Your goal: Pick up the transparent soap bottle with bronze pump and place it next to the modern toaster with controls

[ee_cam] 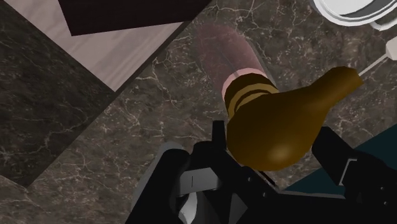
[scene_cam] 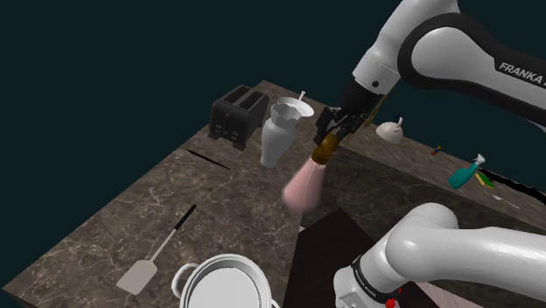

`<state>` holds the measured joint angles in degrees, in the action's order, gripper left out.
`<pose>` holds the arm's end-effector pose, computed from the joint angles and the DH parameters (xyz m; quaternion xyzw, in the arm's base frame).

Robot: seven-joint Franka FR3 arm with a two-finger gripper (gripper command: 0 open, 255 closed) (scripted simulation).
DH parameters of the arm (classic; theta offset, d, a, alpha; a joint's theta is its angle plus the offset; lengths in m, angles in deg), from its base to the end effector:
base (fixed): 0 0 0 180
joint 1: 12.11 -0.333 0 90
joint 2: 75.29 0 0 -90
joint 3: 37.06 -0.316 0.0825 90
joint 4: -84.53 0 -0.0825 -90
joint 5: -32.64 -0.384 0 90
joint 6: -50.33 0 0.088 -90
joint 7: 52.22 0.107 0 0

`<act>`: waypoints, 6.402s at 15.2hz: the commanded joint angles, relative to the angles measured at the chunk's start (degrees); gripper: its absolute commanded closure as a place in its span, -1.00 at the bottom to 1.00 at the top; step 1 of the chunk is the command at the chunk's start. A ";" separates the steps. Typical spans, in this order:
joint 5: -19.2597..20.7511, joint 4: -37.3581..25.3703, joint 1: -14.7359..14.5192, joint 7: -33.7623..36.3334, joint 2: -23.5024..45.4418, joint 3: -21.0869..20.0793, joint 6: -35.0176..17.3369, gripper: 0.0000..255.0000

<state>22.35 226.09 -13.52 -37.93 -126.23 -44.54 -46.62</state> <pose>0.2857 0.0727 0.5752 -0.9951 0.0743 -0.0454 0.0478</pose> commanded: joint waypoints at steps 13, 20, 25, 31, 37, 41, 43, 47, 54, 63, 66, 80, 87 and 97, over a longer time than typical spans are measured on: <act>0.90 -13.15 0.38 1.02 3.84 0.76 9.26 1.00; 1.25 -20.32 0.53 1.52 6.39 1.08 13.87 1.00; 1.46 -25.77 0.62 1.91 8.48 1.26 17.21 1.00; 1.66 -32.74 0.71 2.43 11.33 1.43 21.31 1.00; 1.83 -40.28 0.79 3.00 14.58 1.54 25.59 1.00; 1.91 -45.72 0.83 3.44 17.01 1.58 28.58 1.00; 1.95 -48.60 0.85 3.68 18.32 1.58 30.14 1.00; 2.35 -51.03 1.06 3.31 21.93 1.58 29.00 1.00; 3.67 -55.23 1.66 1.91 32.71 1.50 22.57 1.00; 5.60 -68.12 2.05 1.03 49.98 1.25 18.35 1.00; 6.39 -75.18 1.95 0.93 56.98 1.18 18.46 1.00; 6.21 -61.78 2.21 -0.32 55.30 1.42 6.79 1.00; 5.96 -53.69 2.29 -0.87 53.30 1.46 0.71 1.00; 5.70 -44.21 2.30 -1.53 51.91 1.47 -7.36 1.00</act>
<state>28.07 180.83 -11.24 -39.36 -74.20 -43.09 -53.00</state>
